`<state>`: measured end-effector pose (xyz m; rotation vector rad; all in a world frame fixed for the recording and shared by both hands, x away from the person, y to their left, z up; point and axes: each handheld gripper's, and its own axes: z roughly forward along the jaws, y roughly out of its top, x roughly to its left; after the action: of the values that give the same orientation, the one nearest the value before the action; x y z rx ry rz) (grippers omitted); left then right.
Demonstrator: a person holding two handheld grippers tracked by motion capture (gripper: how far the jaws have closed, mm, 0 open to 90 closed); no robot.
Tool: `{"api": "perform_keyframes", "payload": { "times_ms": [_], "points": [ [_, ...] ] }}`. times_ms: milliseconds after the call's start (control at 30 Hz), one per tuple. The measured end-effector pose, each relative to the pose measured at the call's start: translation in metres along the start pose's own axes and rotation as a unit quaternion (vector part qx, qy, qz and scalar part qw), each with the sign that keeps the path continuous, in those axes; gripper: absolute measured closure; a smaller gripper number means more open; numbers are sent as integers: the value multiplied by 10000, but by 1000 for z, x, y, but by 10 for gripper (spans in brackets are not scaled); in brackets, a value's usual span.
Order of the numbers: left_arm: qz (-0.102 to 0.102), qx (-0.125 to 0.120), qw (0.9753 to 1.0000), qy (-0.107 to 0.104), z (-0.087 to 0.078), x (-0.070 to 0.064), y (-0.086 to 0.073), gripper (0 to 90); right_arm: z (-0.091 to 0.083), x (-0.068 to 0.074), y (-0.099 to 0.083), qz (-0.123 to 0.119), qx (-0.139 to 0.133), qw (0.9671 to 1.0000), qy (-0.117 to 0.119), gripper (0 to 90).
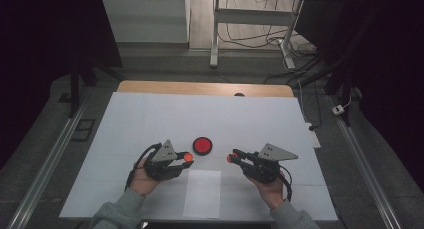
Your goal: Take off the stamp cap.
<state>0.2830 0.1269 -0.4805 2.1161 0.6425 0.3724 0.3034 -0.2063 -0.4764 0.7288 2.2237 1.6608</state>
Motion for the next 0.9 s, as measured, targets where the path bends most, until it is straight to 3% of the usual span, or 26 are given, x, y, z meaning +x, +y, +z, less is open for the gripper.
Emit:
{"api": "perform_keyframes", "payload": {
  "times_ms": [333, 900],
  "points": [
    [-198, -2, 9997, 145, -15, 11, -11, 651, 2, -4, -1, 37, -16, 10000, -5, 725],
    [-740, -82, 9961, 474, -56, 19, -55, 650, 2, -5, -2, 21, -4, 10000, -61, 725]
  ]
}}
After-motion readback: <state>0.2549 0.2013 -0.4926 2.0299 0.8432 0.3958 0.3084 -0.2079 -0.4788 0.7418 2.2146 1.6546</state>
